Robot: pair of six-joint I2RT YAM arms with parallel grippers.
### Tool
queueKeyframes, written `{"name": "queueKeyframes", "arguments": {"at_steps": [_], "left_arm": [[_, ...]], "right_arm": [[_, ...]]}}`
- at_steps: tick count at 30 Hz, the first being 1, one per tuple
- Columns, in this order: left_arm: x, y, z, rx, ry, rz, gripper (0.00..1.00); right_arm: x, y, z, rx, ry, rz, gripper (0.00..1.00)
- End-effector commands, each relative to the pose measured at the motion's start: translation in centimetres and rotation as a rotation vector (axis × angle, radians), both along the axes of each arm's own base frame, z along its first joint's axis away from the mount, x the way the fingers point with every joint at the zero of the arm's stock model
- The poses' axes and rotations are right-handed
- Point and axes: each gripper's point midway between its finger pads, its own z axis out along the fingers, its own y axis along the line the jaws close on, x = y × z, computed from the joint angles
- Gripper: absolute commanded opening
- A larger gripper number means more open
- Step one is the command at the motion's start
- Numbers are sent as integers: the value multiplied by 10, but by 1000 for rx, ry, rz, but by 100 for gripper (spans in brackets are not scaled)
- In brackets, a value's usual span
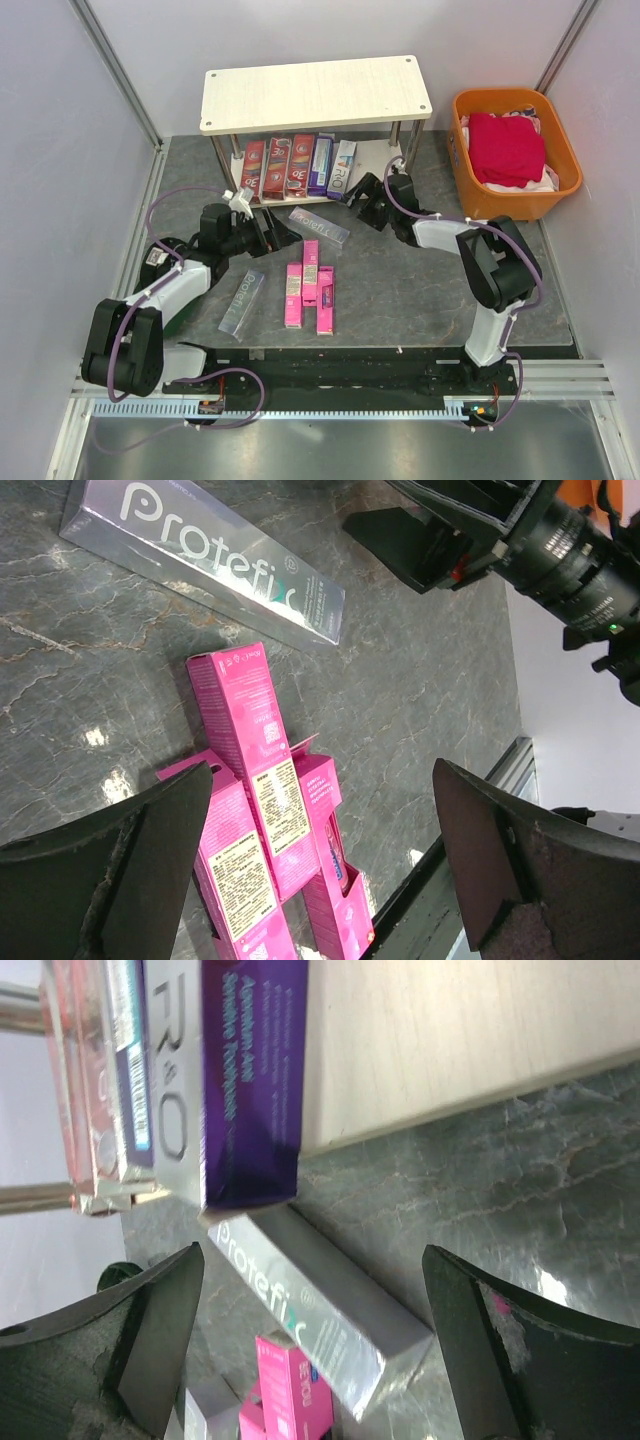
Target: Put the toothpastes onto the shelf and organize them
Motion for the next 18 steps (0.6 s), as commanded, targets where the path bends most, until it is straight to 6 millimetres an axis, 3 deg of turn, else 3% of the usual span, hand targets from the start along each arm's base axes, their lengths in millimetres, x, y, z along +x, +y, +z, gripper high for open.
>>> {"name": "queueKeyframes", "arguments": {"at_steps": [1, 12, 18], "left_arm": [[6, 1, 10, 26, -53, -2, 98], [15, 45, -7, 289, 9, 168, 98], [-5, 95, -18, 491, 156, 383, 98]], "right_arm": [[-7, -4, 38, -8, -102, 25, 98], [-45, 4, 30, -197, -111, 153, 98], [-60, 7, 20, -201, -83, 200, 98]]}}
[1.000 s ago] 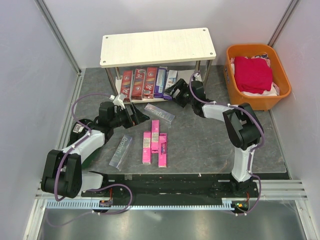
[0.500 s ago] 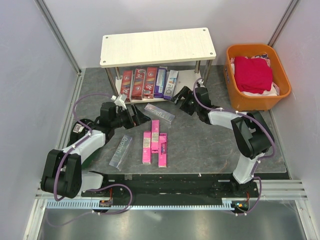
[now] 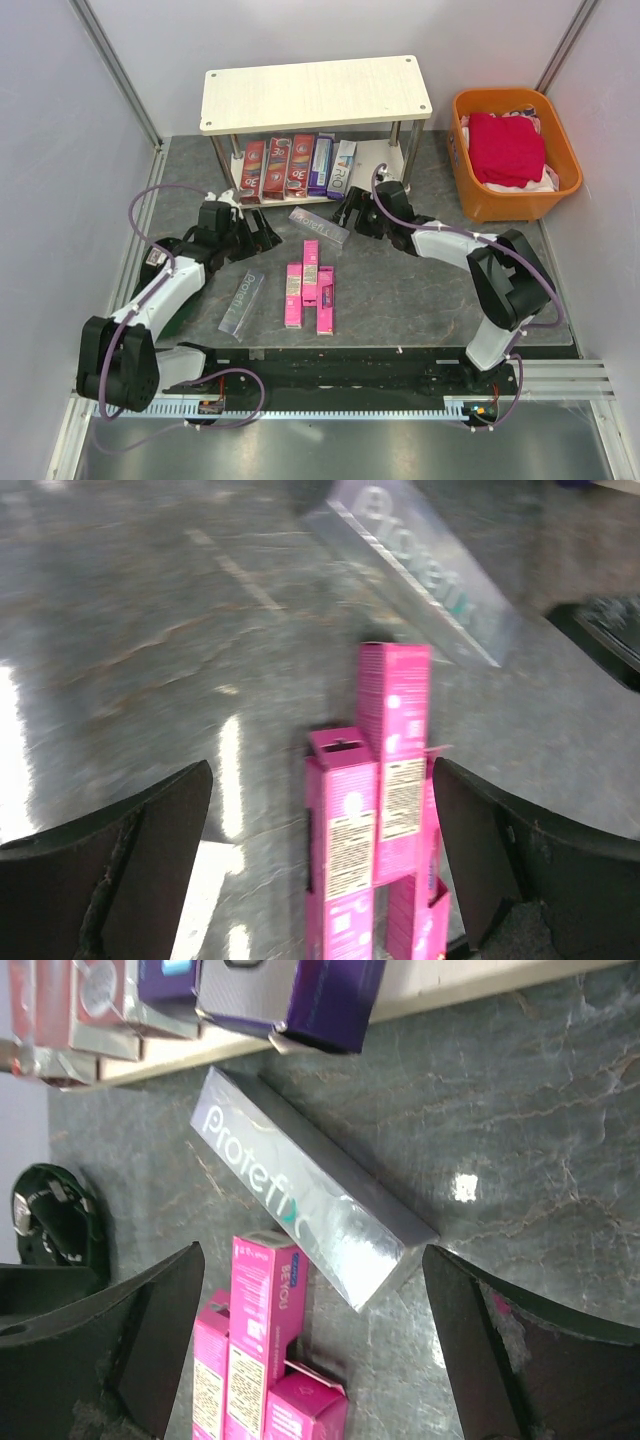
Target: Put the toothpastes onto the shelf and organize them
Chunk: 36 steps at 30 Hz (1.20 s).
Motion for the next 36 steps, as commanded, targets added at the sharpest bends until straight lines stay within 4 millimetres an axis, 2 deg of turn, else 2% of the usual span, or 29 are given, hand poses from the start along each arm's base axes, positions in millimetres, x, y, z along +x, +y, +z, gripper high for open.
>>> {"name": "queueKeyframes", "arguments": {"at_steps": [1, 4, 8, 14, 17, 22, 27, 30, 31, 33, 36], "left_arm": [[-16, 54, -4, 249, 89, 194, 98], [-27, 61, -14, 299, 163, 215, 98], [-48, 42, -32, 327, 249, 166, 98], [-73, 44, -60, 405, 331, 166, 98], [-82, 51, -73, 441, 363, 181, 98], [-79, 55, -81, 484, 379, 199, 94], [-78, 53, -96, 502, 410, 171, 83], [-75, 46, -100, 482, 407, 146, 68], [-74, 45, -100, 476, 405, 142, 62], [-68, 40, -97, 457, 385, 131, 61], [-56, 32, -83, 429, 336, 118, 50]], "right_arm": [[-9, -5, 7, -16, -20, 29, 98], [-13, -3, 3, -9, -5, 44, 98], [-17, -3, -1, -12, 6, 57, 98], [-22, -3, -2, -13, 12, 70, 98], [-24, -5, -3, -13, 15, 69, 98], [-27, -4, 0, -1, 15, 78, 98], [-31, -6, 5, 5, 10, 77, 98], [-35, -8, 11, 2, 4, 78, 98], [-35, -10, 16, 4, -7, 77, 98], [-38, -12, 19, -1, -9, 77, 98], [-40, -16, 27, -11, -29, 72, 98]]}}
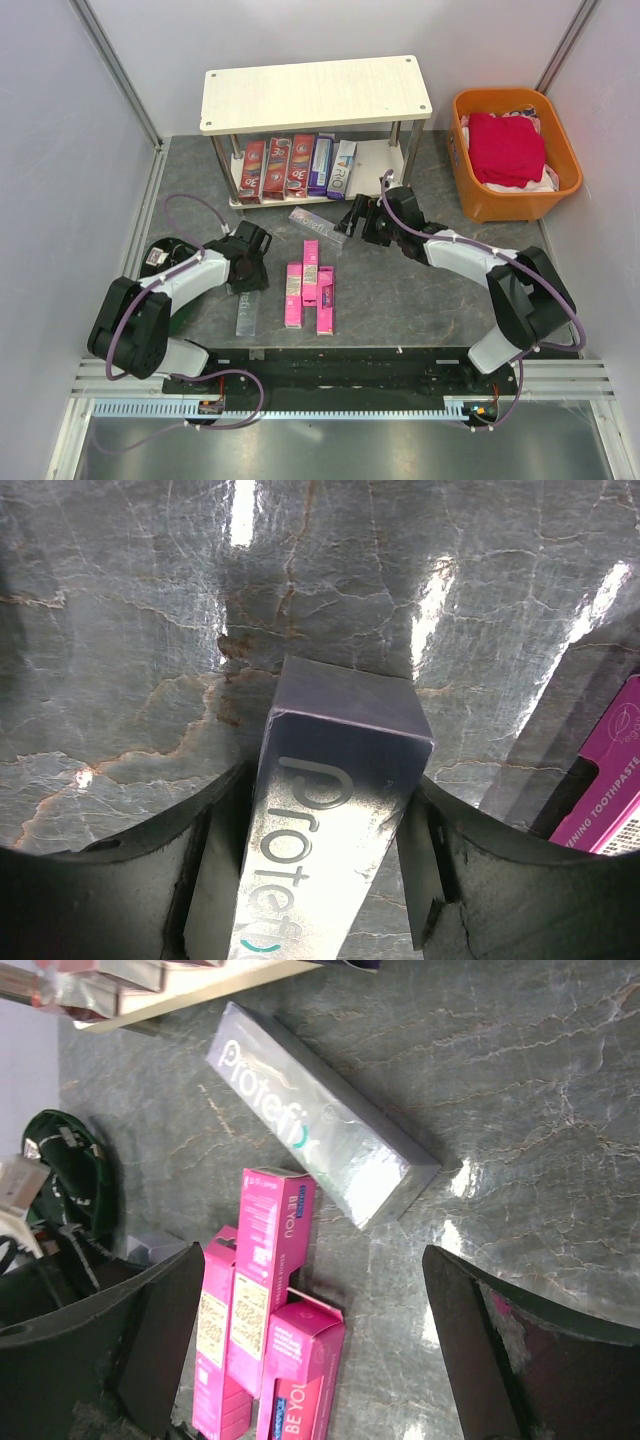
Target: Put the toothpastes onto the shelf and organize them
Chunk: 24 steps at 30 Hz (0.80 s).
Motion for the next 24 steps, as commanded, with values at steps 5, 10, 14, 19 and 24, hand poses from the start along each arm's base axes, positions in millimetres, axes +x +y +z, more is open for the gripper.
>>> {"name": "queueKeyframes", "arguments": {"at_steps": [5, 10, 14, 19, 24], "left_arm": [[52, -28, 48, -108, -204, -39, 43], [79, -48, 93, -274, -348, -59, 43], [92, -53, 118, -480, -431, -21, 43], [102, -53, 143, -696, -523, 23, 42], [104, -54, 162, -787, -564, 18, 42]], "right_arm": [[-3, -10, 42, -3, -104, -2, 98], [-8, -11, 66, -9, -169, 6, 98], [-16, -4, 83, -16, -222, 21, 98], [-39, 18, 99, -27, -290, 83, 98], [-68, 55, 97, -40, -321, 209, 98]]}}
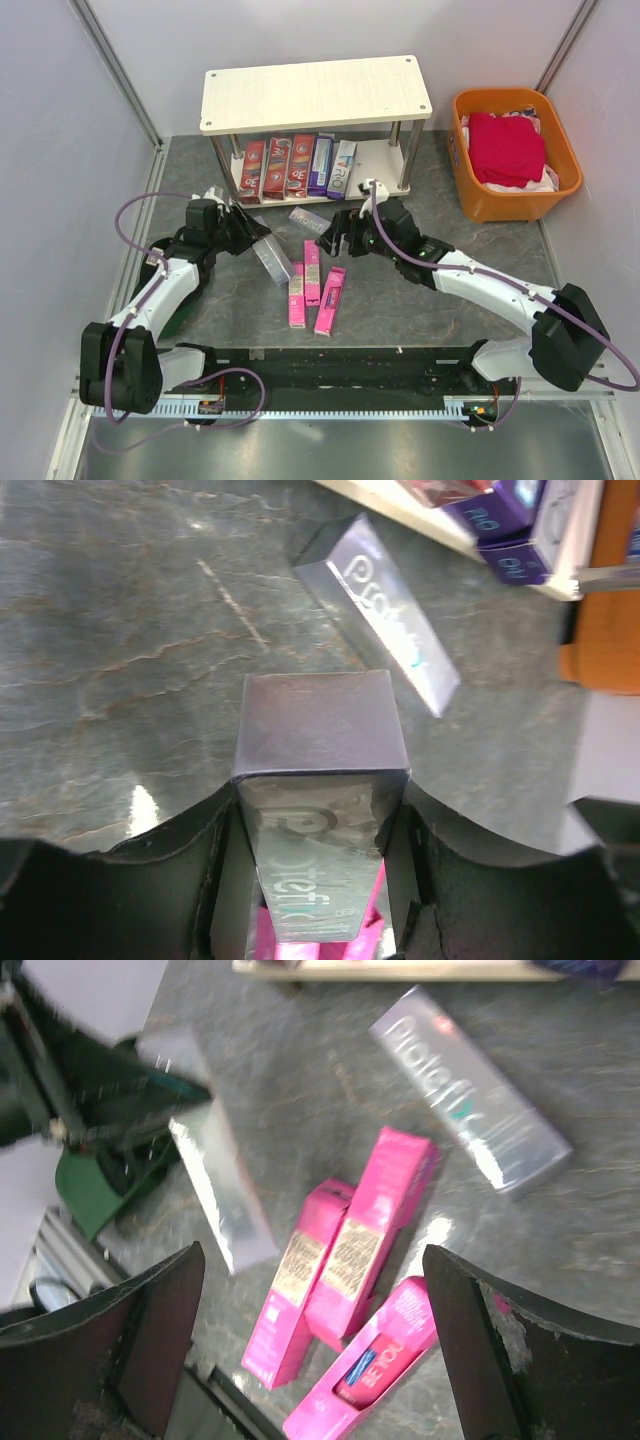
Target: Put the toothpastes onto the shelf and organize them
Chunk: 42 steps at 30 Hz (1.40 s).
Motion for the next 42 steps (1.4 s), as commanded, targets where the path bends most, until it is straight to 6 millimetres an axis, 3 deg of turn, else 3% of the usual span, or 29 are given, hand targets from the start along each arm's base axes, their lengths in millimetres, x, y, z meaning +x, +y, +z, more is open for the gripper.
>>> {"name": "queueKeyframes", "arguments": {"at_steps": [1, 8, 17, 20, 24, 28, 31, 32, 34, 42], "left_arm": [[11, -19, 52, -184, -134, -52, 42], [11, -34, 73, -246, -169, -146, 41], [3, -43, 82, -284, -186, -211, 41], [1, -44, 84, -289, -189, -221, 41], [1, -44, 84, -290, -190, -223, 41], [1, -44, 86, -288, -200, -225, 43], [1, -44, 88, -281, -211, -230, 55], [1, -44, 89, -277, -212, -233, 69], [1, -43, 91, -265, -218, -233, 84], [-6, -27, 105, -128, -273, -209, 92]], "right_arm": [[-12, 23, 15, -20, -80, 67, 98], [-39, 69, 5, -66, -108, 214, 98], [-32, 106, -18, -89, -92, 250, 93], [-27, 112, -21, -96, -93, 249, 84], [-26, 113, -16, -88, -106, 250, 54], [-27, 111, -7, -76, -121, 245, 40], [-28, 108, 2, -66, -131, 240, 37], [-28, 108, 5, -64, -133, 239, 36], [-29, 106, 10, -59, -135, 237, 36], [-30, 101, 33, -31, -148, 235, 34]]}}
